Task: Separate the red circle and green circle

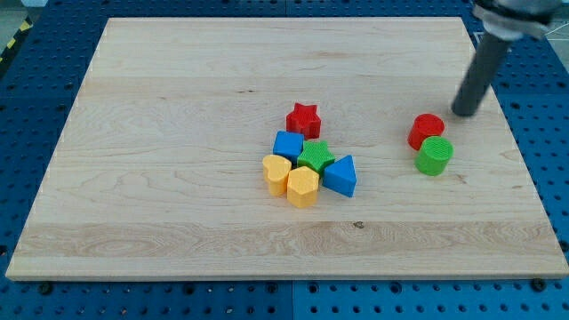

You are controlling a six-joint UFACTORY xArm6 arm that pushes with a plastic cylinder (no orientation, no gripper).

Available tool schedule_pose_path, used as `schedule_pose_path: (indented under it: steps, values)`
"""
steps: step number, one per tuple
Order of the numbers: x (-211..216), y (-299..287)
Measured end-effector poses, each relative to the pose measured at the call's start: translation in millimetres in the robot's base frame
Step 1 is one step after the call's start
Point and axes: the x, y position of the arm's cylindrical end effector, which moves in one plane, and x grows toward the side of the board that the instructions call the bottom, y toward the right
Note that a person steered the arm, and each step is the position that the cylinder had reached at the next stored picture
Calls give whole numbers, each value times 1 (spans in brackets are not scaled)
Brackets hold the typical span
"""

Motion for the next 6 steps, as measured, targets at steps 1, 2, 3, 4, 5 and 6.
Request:
schedule_pose_path:
  steps: [1,2,3,4,5,6]
  values:
    - [30,-9]
    - [37,-21]
    - [37,-48]
    - [37,-74]
    - [37,-97]
    - [38,-100]
